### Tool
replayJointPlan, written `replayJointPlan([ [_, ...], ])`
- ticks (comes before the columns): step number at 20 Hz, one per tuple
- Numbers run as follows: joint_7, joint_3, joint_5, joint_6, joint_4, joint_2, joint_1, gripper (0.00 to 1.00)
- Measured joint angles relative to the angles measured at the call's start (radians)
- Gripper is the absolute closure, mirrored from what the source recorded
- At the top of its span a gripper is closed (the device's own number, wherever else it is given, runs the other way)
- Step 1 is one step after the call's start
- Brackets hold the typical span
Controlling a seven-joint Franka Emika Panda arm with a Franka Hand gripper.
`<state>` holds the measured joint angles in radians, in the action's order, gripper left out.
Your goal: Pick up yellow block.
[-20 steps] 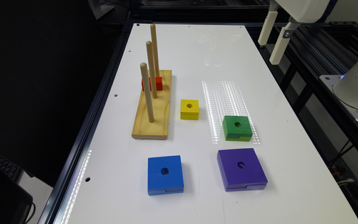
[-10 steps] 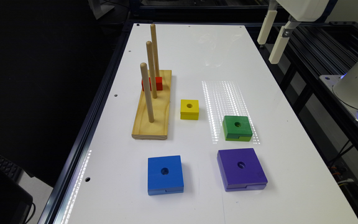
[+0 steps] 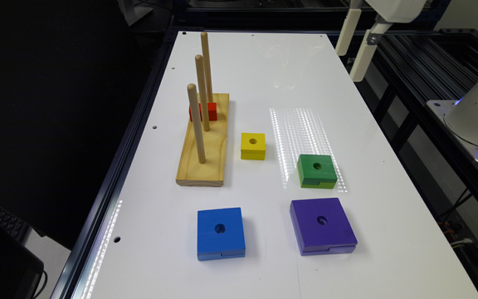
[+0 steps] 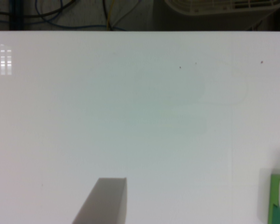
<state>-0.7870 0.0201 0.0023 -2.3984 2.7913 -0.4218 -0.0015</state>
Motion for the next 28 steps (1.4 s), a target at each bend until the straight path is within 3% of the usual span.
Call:
replayJointPlan([
  [9,-0.006,0.01,0.0088,-0.047,-0.078,0.118,0.008,0.0],
  [17,-0.006,0.01,0.0088,-0.049,-0.17,0.215,0.005,0.0],
  [21,-0.007,0.011,0.0088,-0.049,-0.203,0.248,0.005,0.0],
  [28,-0.026,0.031,0.0089,-0.049,-0.252,0.296,0.006,0.0],
])
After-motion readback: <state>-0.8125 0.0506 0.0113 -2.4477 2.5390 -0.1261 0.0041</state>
